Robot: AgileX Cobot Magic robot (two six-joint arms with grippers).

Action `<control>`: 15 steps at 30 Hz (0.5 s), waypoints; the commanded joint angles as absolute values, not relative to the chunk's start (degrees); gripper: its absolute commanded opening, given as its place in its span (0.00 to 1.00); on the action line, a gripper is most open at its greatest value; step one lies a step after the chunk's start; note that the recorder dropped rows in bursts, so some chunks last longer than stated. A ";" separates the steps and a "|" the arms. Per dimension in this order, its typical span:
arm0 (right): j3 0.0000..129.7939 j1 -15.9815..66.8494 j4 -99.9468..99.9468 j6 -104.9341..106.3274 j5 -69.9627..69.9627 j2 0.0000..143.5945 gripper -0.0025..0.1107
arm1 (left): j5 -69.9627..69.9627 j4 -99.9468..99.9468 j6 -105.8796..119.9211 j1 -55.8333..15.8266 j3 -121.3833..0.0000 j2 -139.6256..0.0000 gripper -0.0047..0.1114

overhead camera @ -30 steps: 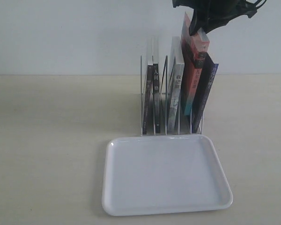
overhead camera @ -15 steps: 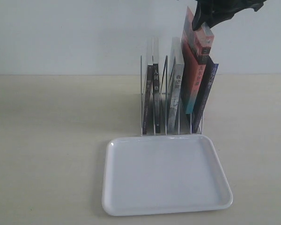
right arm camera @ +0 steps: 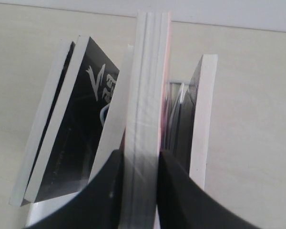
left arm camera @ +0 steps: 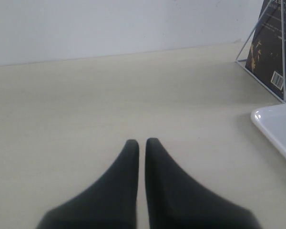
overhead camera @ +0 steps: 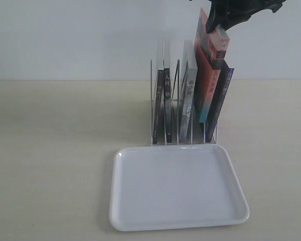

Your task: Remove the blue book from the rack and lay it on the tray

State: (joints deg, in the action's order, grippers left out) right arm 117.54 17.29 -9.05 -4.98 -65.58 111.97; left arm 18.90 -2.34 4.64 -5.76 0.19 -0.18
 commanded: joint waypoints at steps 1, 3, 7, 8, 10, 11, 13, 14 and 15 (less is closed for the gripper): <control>118.44 17.16 -8.90 -4.64 -63.82 110.65 0.03 | 18.02 -2.29 4.24 -5.78 0.00 0.00 0.08; 118.44 17.16 -9.01 -4.87 -63.58 110.65 0.03 | 18.02 -2.29 4.24 -5.78 0.00 0.00 0.08; 118.44 17.16 -9.39 -5.01 -63.59 111.05 0.03 | 18.02 -2.29 4.24 -5.78 0.00 0.00 0.08; 118.44 17.16 -9.73 -5.01 -63.59 111.37 0.03 | 18.02 -2.29 4.24 -5.78 0.00 0.00 0.08; 118.44 17.16 -10.12 -5.01 -63.59 112.08 0.03 | 18.02 -2.29 4.24 -5.78 0.00 0.00 0.08; 118.44 17.16 -10.23 -5.01 -63.46 112.33 0.03 | 18.02 -2.29 4.24 -5.78 0.00 0.00 0.08; 118.44 17.16 -10.23 -5.01 -63.21 112.73 0.03 | 18.02 -2.29 4.24 -5.78 0.00 0.00 0.08; 118.44 17.16 -10.23 -5.01 -63.21 112.73 0.03 | 18.02 -2.29 4.24 -5.78 0.00 0.00 0.08; 118.44 17.16 -10.23 -5.01 -63.06 112.73 0.03 | 18.02 -2.29 4.24 -5.78 0.00 0.00 0.08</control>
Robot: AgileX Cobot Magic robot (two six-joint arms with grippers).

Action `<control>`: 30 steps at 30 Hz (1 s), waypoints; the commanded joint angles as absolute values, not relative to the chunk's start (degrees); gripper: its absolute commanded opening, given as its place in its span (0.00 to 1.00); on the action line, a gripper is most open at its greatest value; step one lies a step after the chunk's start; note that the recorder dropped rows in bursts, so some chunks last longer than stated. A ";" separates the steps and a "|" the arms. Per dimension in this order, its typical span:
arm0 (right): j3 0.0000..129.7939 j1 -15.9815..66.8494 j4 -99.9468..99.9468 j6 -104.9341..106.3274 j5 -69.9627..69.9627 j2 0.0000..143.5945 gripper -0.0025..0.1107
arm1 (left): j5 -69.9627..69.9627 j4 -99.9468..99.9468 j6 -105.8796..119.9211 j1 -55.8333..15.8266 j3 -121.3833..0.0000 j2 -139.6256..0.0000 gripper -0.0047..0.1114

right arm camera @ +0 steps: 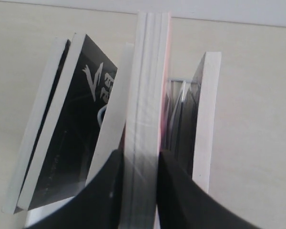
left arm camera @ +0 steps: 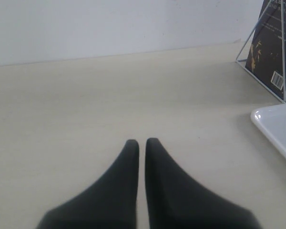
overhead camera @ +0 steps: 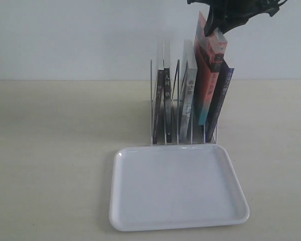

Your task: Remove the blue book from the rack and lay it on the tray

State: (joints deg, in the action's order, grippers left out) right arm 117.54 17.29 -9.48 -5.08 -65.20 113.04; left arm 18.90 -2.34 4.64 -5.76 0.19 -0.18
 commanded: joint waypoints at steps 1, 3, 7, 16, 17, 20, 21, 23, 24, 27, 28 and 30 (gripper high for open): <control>118.44 17.16 -10.23 -5.01 -63.06 112.73 0.03 | 18.02 -2.29 4.24 -5.78 0.00 0.00 0.08; 118.44 17.16 -10.90 -5.01 -63.06 112.73 0.03 | 18.02 -2.29 4.24 -5.78 0.00 0.00 0.08; 118.44 17.26 -11.73 -5.01 -63.24 112.73 0.03 | 18.02 -2.29 4.24 -5.78 0.00 0.00 0.08; 118.44 17.26 -11.51 -4.15 -63.37 112.73 0.06 | 18.02 -2.29 4.24 -5.78 0.00 0.00 0.08; 118.44 17.26 -11.51 -3.97 -63.37 112.73 0.10 | 18.02 -2.29 4.24 -5.78 0.00 0.00 0.08; 118.44 17.26 -11.51 -3.97 -63.37 112.73 0.25 | 18.02 -2.29 4.24 -5.78 0.00 0.00 0.08; 118.44 17.26 -11.51 -3.97 -63.37 112.73 0.30 | 18.02 -2.29 4.24 -5.78 0.00 0.00 0.08; 118.44 17.26 -11.51 -4.48 -63.59 112.73 0.36 | 18.02 -2.29 4.24 -5.78 0.00 0.00 0.08; 118.44 17.26 -11.51 -4.61 -63.72 112.73 0.37 | 18.02 -2.29 4.24 -5.78 0.00 0.00 0.08; 118.44 17.26 -11.51 -4.61 -63.84 112.73 0.37 | 18.02 -2.29 4.24 -5.78 0.00 0.00 0.08; 118.44 17.26 -11.51 -4.61 -63.84 112.73 0.37 | 18.02 -2.29 4.24 -5.78 0.00 0.00 0.08; 118.44 17.26 -11.51 -4.61 -63.84 112.73 0.37 | 18.02 -2.29 4.24 -5.78 0.00 0.00 0.08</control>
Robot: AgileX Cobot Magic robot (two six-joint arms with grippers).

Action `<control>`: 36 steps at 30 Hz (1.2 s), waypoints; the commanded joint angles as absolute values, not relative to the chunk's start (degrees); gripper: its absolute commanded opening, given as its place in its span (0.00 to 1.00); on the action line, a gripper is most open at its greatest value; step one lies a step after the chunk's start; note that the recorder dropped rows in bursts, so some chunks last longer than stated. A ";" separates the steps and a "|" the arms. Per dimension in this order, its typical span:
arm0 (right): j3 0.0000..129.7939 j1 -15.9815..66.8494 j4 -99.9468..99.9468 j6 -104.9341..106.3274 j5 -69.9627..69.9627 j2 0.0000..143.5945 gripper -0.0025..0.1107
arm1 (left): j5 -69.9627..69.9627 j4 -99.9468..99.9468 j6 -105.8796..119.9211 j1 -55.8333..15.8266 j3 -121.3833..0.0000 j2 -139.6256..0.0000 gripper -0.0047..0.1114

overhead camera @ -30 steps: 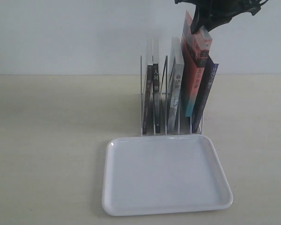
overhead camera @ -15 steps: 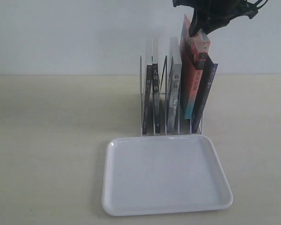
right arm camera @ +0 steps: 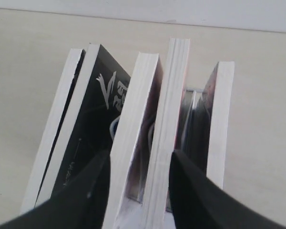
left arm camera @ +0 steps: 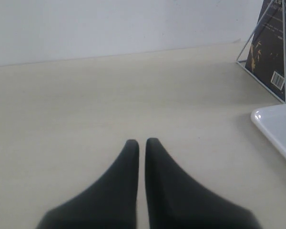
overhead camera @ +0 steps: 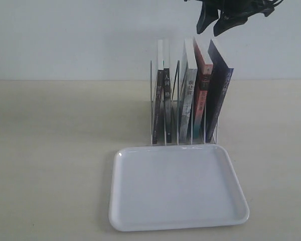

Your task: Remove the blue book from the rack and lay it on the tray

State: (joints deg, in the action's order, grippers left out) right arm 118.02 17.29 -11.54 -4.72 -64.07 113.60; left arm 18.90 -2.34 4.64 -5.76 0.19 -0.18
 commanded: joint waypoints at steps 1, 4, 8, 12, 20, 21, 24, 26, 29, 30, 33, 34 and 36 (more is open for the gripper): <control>118.44 17.26 -11.51 -4.61 -63.95 112.73 0.37 | 18.02 -2.29 4.24 -5.78 0.00 0.00 0.08; 118.44 17.26 -11.51 -4.61 -63.95 112.73 0.37 | 18.02 -2.29 4.24 -5.78 0.00 0.00 0.08; 118.44 17.26 -11.87 -4.61 -64.60 112.63 0.37 | 18.02 -2.29 4.24 -5.78 0.00 0.00 0.08; 118.44 17.26 -12.85 -4.33 -64.69 112.10 0.37 | 18.02 -2.29 4.24 -5.78 0.00 0.00 0.08; 118.44 17.26 -13.60 -0.78 -67.92 109.83 0.37 | 18.02 -2.29 4.24 -5.78 0.00 0.00 0.08; 118.44 17.26 -13.86 -0.78 -68.49 109.55 0.37 | 18.02 -2.29 4.24 -5.78 0.00 0.00 0.08; 118.44 17.26 -15.53 0.00 -69.96 109.01 0.37 | 18.02 -2.29 4.24 -5.78 0.00 0.00 0.08; 118.44 17.26 -16.74 0.78 -69.96 108.96 0.37 | 18.02 -2.29 4.24 -5.78 0.00 0.00 0.08; 118.44 17.26 -18.68 1.80 -69.96 108.96 0.37 | 18.02 -2.29 4.24 -5.78 0.00 0.00 0.08; 118.44 17.38 -19.18 1.93 -69.96 108.96 0.37 | 18.02 -2.29 4.24 -5.78 0.00 0.00 0.08; 118.44 18.51 -19.65 3.47 -69.96 108.96 0.37 | 18.02 -2.29 4.24 -5.78 0.00 0.00 0.08; 118.44 19.12 -19.79 3.85 -69.96 108.96 0.37 | 18.02 -2.29 4.24 -5.78 0.00 0.00 0.08; 118.44 20.65 -19.79 4.01 -69.96 108.96 0.37 | 18.02 -2.29 4.24 -5.78 0.00 0.00 0.08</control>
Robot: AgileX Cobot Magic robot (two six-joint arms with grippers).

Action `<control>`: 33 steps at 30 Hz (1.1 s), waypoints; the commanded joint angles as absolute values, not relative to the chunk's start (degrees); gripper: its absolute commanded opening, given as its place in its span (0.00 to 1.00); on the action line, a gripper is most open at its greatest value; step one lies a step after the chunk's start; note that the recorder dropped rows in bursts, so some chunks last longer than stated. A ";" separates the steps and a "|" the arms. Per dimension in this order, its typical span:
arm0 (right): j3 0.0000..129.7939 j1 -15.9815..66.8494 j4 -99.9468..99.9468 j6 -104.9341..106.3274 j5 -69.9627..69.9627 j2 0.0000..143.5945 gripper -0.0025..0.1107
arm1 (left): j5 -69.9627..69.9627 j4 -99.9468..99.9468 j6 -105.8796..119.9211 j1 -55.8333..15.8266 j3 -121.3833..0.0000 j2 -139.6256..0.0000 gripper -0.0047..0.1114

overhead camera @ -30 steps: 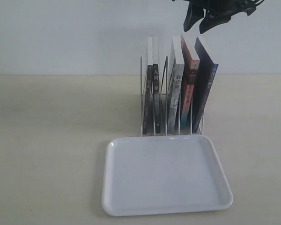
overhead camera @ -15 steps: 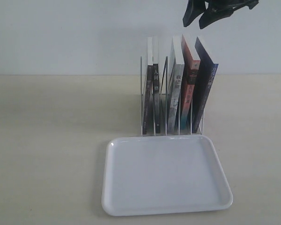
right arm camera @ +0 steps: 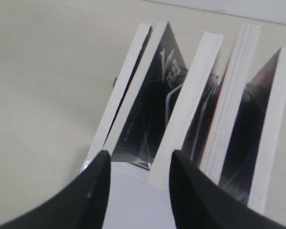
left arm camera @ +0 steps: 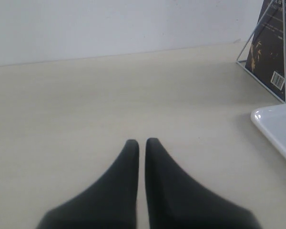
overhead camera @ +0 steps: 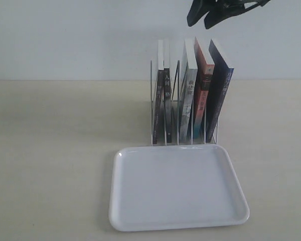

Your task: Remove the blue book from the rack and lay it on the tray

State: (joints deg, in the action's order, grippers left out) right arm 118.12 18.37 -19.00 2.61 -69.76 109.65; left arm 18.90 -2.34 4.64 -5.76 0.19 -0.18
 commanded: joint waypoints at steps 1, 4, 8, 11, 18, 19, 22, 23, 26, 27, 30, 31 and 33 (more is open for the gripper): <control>118.44 21.24 -19.58 4.01 -69.96 108.96 0.37 | 18.02 -2.29 4.24 -5.78 0.00 0.00 0.08; 118.44 23.13 -18.23 4.01 -69.96 108.96 0.37 | 18.02 -2.29 4.24 -5.78 0.00 0.00 0.08; 118.44 24.55 -15.47 3.48 -69.96 109.18 0.37 | 18.02 -2.29 4.24 -5.78 0.00 0.00 0.08; 118.44 24.55 -15.13 3.24 -69.96 110.09 0.37 | 18.02 -2.29 4.24 -5.78 0.00 0.00 0.08; 118.31 24.55 -14.58 3.48 -69.96 111.92 0.37 | 18.02 -2.29 4.24 -5.78 0.00 0.00 0.08; 118.31 24.55 -14.30 3.48 -69.96 111.92 0.37 | 18.02 -2.29 4.24 -5.78 0.00 0.00 0.08; 118.31 24.55 -12.73 3.48 -69.96 112.05 0.37 | 18.02 -2.29 4.24 -5.78 0.00 0.00 0.08; 118.31 24.55 -12.00 3.48 -69.96 112.05 0.37 | 18.02 -2.29 4.24 -5.78 0.00 0.00 0.08; 118.31 24.55 -10.90 3.48 -69.96 112.05 0.37 | 18.02 -2.29 4.24 -5.78 0.00 0.00 0.08; 118.31 24.55 -10.84 3.48 -69.96 112.05 0.37 | 18.02 -2.29 4.24 -5.78 0.00 0.00 0.08; 118.31 24.55 -10.87 3.48 -69.96 112.05 0.37 | 18.02 -2.29 4.24 -5.78 0.00 0.00 0.08; 118.31 24.55 -10.68 3.48 -69.96 112.05 0.37 | 18.02 -2.29 4.24 -5.78 0.00 0.00 0.08; 118.31 24.55 -9.73 3.22 -69.96 112.15 0.37 | 18.02 -2.29 4.24 -5.78 0.00 0.00 0.08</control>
State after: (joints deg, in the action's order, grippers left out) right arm 118.12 24.59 -10.86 3.06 -70.09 112.24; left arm 18.90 -2.34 4.64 -5.76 0.19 -0.18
